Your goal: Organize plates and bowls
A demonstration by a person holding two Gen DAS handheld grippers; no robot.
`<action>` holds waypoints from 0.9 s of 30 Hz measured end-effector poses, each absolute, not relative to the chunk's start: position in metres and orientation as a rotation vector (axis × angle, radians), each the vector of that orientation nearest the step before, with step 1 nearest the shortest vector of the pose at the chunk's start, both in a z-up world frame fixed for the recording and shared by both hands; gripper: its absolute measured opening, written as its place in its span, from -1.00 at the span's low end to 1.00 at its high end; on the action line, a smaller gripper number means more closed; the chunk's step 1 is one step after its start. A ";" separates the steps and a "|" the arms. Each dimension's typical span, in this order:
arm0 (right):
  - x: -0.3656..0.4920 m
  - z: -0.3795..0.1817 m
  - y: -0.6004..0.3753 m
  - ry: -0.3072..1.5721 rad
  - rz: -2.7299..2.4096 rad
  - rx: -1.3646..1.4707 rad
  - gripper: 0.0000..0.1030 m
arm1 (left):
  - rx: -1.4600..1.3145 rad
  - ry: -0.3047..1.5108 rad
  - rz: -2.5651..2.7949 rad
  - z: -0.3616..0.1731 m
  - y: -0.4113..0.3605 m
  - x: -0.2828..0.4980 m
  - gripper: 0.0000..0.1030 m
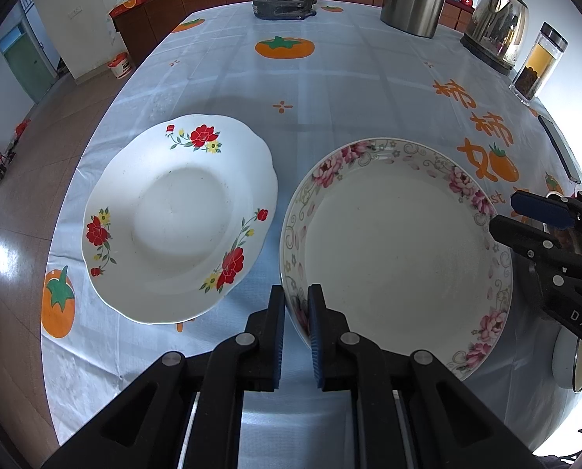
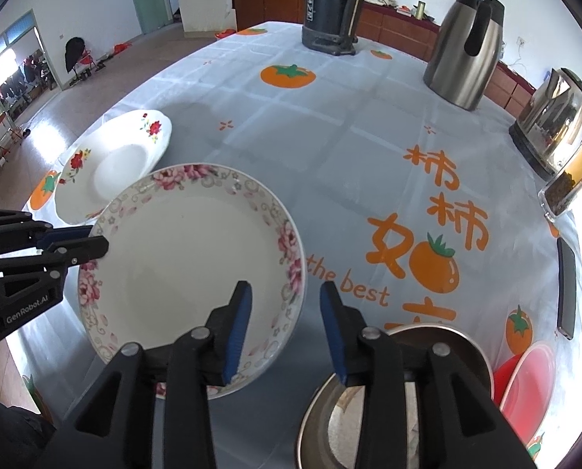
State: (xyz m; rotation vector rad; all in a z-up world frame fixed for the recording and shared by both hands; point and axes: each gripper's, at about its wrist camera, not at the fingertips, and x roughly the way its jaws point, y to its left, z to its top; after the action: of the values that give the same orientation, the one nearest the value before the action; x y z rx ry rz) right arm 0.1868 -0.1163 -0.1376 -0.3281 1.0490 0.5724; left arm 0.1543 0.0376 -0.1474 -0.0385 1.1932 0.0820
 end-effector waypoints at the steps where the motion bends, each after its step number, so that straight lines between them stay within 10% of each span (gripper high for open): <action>1: 0.186 -0.137 -0.116 1.048 0.572 -0.328 -0.28 | -0.038 1.193 0.082 -0.147 0.038 0.154 -0.75; 27: 0.179 -0.139 -0.101 1.070 0.597 -0.351 -0.10 | -0.113 1.191 0.058 -0.147 0.048 0.146 -0.72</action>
State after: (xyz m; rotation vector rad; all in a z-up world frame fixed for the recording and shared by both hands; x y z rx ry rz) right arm 0.1787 -0.1014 -0.1391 -0.3513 1.0698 0.5968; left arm 0.1459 0.0478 -0.1468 -0.1125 1.1912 0.0579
